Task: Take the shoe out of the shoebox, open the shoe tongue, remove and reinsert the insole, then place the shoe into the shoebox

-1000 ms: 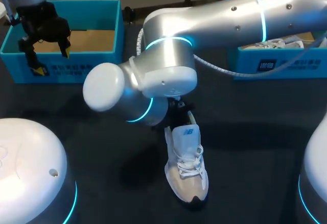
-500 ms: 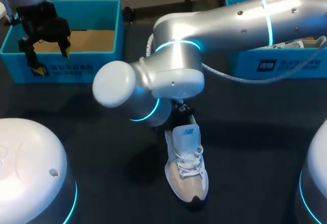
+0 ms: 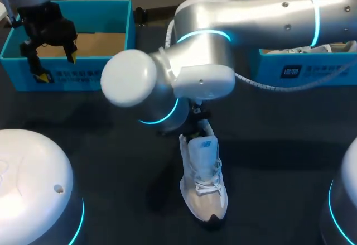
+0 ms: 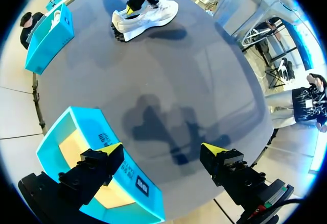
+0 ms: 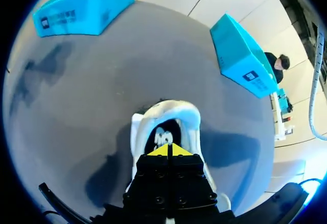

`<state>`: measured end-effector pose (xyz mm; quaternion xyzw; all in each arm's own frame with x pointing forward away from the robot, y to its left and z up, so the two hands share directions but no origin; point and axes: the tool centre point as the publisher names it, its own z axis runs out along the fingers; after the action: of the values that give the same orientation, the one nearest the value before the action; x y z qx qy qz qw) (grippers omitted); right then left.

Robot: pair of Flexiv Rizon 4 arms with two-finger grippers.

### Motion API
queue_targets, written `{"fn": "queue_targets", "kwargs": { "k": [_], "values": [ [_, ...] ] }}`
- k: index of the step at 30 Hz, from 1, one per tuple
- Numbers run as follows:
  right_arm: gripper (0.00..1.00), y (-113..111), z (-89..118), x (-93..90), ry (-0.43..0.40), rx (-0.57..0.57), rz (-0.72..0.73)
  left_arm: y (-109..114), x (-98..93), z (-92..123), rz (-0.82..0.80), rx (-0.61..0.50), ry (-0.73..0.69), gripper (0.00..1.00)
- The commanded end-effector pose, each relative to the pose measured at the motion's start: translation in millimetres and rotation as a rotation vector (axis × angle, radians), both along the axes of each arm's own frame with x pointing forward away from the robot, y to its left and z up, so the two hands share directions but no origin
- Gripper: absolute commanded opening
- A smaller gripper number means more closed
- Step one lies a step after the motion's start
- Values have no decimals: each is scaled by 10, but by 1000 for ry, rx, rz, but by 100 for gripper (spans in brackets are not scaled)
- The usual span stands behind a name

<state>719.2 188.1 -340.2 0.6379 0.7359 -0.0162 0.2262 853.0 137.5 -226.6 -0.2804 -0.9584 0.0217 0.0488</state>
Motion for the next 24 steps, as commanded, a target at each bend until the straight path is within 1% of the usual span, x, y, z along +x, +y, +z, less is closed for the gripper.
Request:
{"fn": "queue_targets", "kwargs": {
  "k": [1,2,3,5,6,9,17,21,23,24],
  "values": [
    [0,-70,-117,24,48,115,-103,5,-1,-4,-1,1,-1,100],
    [0,-66,-165,27,63,135,-102,5,-1,-4,-1,1,-1,100],
    [0,-67,-221,33,99,160,-109,5,-1,-4,-1,1,-1,100],
    [0,-66,-299,33,122,171,-116,5,-1,-4,-1,1,-1,100],
    [0,-63,-351,31,152,192,-121,5,-1,-4,-1,1,-1,100],
    [0,-42,-443,18,187,220,-126,5,-1,-4,-1,1,-1,100],
    [0,40,-561,-63,209,255,-128,5,-1,-4,-1,1,-1,100],
    [0,58,-640,-75,229,263,-133,5,-1,-4,-1,1,-1,100],
    [0,50,-612,-80,230,264,-135,5,-1,-4,-1,1,-1,100],
    [0,42,-570,-82,216,263,-135,5,-1,-4,-1,1,-1,100]
  ]
}}
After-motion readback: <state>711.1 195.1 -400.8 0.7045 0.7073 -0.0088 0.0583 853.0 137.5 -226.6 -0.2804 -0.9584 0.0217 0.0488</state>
